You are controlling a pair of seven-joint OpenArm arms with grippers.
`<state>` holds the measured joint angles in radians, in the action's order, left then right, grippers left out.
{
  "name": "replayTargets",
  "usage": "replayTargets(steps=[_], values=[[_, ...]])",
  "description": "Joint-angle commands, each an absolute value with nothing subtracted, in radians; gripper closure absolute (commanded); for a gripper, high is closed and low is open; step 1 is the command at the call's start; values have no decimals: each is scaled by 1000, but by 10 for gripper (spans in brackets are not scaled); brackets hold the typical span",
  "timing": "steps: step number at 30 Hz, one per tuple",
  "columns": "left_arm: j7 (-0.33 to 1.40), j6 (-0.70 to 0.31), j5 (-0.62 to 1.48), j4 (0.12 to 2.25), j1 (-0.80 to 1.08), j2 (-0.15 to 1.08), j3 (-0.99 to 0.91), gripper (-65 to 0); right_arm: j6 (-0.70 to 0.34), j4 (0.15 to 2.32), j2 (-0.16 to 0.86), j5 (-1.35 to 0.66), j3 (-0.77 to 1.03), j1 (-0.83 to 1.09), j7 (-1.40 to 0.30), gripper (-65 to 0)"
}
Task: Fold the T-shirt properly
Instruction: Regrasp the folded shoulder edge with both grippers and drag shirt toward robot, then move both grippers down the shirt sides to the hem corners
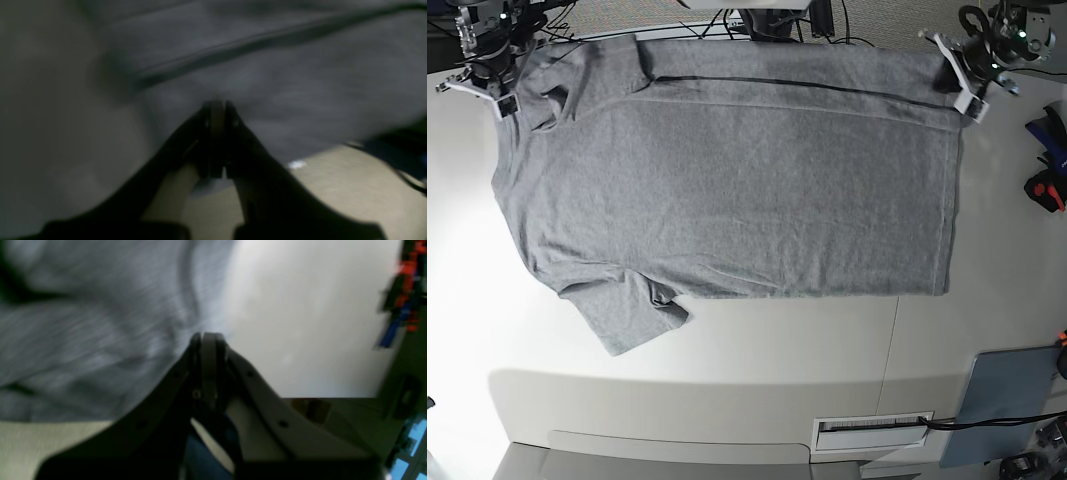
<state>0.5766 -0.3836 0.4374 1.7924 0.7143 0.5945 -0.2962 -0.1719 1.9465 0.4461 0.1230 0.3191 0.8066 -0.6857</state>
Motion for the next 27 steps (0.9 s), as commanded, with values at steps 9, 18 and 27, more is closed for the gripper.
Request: replayTargets(steps=[9, 18, 27], values=[[560, -412, 482, 1900, 683, 630, -405, 0, -156, 2027, 465, 89, 463, 773, -654, 0], [561, -348, 503, 1885, 521, 629, -417, -257, -267, 2027, 466, 34, 472, 622, -626, -237], [615, -357, 630, 1719, 276, 625, -414, -257, -268, 2021, 466, -184, 472, 455, -756, -236]])
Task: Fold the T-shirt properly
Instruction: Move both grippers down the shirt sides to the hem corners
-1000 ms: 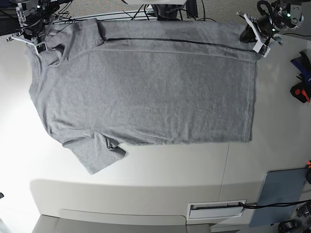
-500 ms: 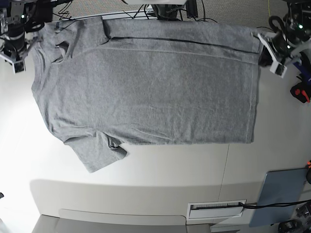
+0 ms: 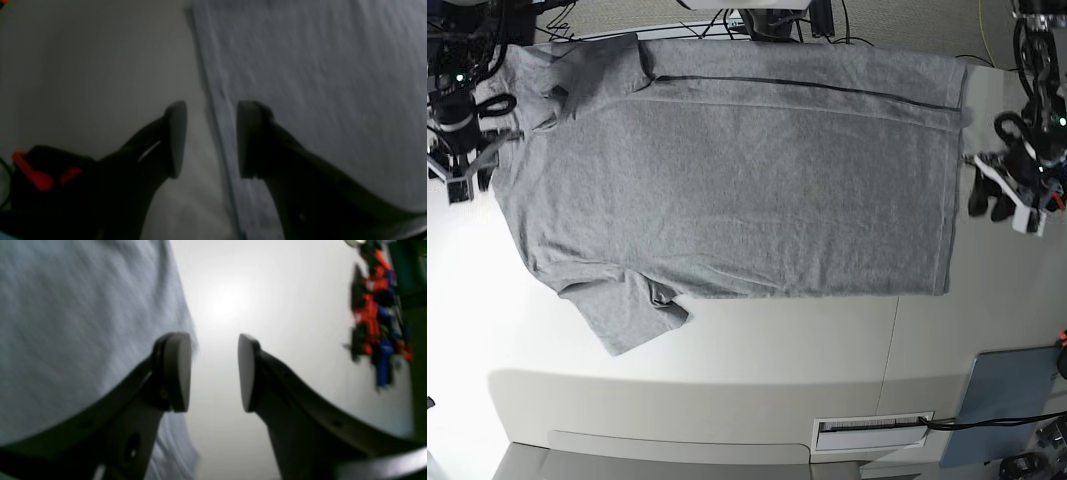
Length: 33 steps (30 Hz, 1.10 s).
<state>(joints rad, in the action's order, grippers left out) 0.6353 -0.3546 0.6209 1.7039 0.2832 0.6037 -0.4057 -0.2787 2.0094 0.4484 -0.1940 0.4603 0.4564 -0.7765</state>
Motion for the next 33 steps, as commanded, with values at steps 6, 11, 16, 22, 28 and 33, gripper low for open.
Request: replayTargets(steps=[6, 11, 16, 22, 28, 33], values=[[646, -366, 654, 1602, 136, 623, -374, -257, -294, 1925, 465, -266, 436, 347, -757, -236], [618, -329, 570, 1502, 9, 622, -202, -257, -295, 1791, 465, -265, 327, 212, -779, -236], [580, -251, 474, 1332, -168, 580, -67, -257, -295, 1682, 465, -265, 248, 67, -820, -236], [577, -251, 432, 1061, -390, 491, -36, -257, -296, 1620, 465, -262, 192, -35, -832, -236], [561, -205, 312, 830, -546, 464, -36, -258, -312, 1609, 466, -261, 189, -64, -842, -236], [574, -235, 306, 805, -559, 468, -36, -258, -319, 1609, 465, -261, 189, -64, -846, -236]])
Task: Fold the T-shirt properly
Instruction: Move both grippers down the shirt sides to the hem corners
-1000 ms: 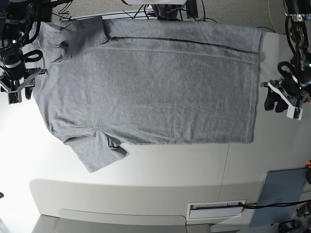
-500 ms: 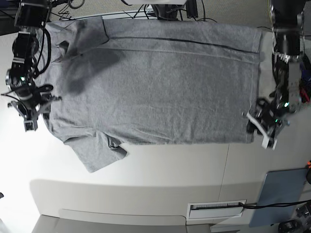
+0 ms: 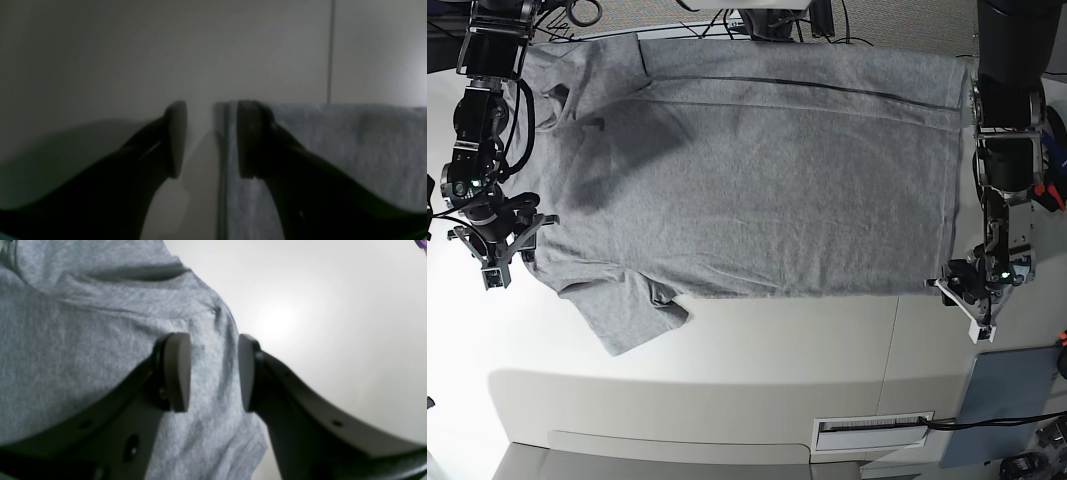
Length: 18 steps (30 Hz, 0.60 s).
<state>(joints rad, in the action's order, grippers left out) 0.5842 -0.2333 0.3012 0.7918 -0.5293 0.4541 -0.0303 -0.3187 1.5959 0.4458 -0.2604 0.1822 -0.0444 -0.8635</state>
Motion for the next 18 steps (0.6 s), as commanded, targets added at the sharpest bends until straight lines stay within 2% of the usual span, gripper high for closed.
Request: replayTargets(steps=[1, 9, 14, 18], values=[[580, -254, 307, 805, -556, 466, -36, -258, -319, 1609, 465, -261, 189, -64, -846, -236], [575, -233, 307, 748, -535, 463, -36, -258, -319, 1609, 465, -261, 189, -64, -860, -236], [592, -337, 369, 736, -535, 462, -36, -258, -319, 1609, 465, -261, 189, -64, -861, -236], [611, -380, 405, 736, -535, 456, -36, -257, -319, 1609, 465, -261, 189, -64, -863, -236]])
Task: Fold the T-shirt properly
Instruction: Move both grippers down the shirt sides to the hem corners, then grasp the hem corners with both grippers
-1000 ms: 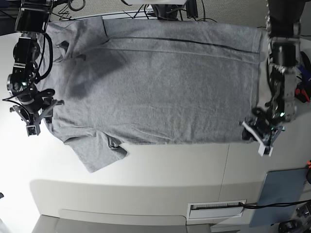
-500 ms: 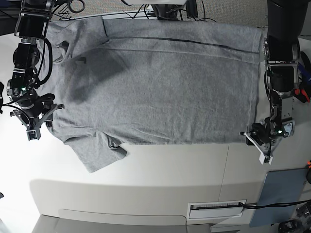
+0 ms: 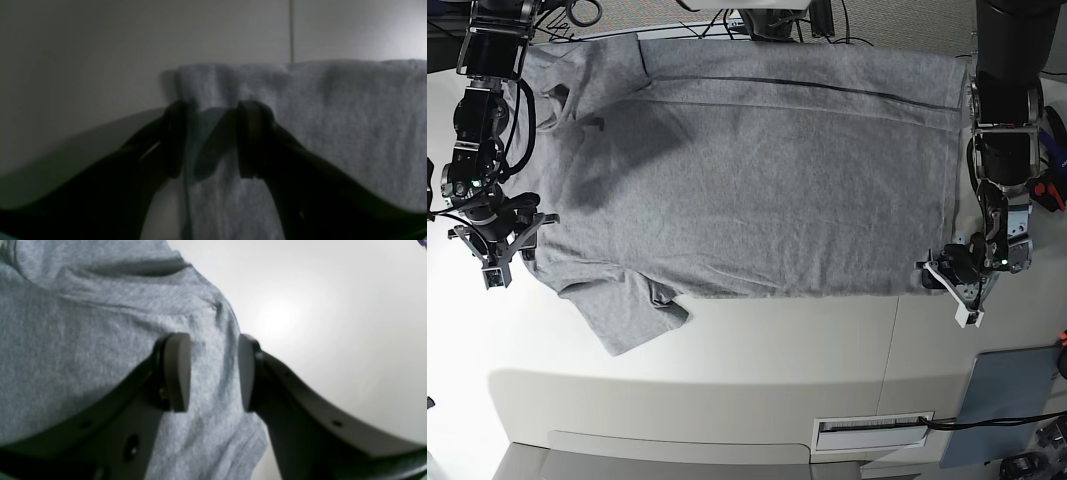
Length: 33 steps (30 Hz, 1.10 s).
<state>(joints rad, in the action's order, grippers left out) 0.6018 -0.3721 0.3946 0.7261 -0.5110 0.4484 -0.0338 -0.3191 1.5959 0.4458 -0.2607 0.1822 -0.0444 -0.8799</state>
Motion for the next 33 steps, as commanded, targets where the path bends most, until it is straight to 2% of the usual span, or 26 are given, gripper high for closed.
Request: replayTargets(steps=[1, 3, 7, 8, 12, 17, 23, 27, 33], values=[[613, -379, 404, 736, -535, 454, -36, -253, -319, 1609, 465, -261, 189, -64, -863, -236], [613, -378, 404, 736, -534, 451, -36, -206, -319, 1609, 466, -261, 189, -64, -863, -236], [611, -379, 404, 736, -534, 451, -36, -13, -319, 1609, 466, -261, 189, -64, -831, -236], [607, -379, 404, 736, -534, 451, -36, 0, -319, 1609, 466, -260, 189, -64, -810, -236], [605, -380, 399, 736, -534, 451, -36, 0, -319, 1608, 466, -242, 189, -64, -713, -237], [605, -380, 351, 736, -535, 450, -36, 0, -319, 1554, 465, -243, 189, -133, -722, -237], [605, -382, 351, 736, -535, 448, -36, 0, -328, 1235, 465, -266, 137, -377, -785, -237], [605, -420, 351, 736, -534, 449, -36, 0, -405, 1003, 464, -198, 20, -534, -778, -237], [605, -416, 351, 736, -534, 449, -36, 0, -407, 785, 463, -136, -179, -673, -697, -237]])
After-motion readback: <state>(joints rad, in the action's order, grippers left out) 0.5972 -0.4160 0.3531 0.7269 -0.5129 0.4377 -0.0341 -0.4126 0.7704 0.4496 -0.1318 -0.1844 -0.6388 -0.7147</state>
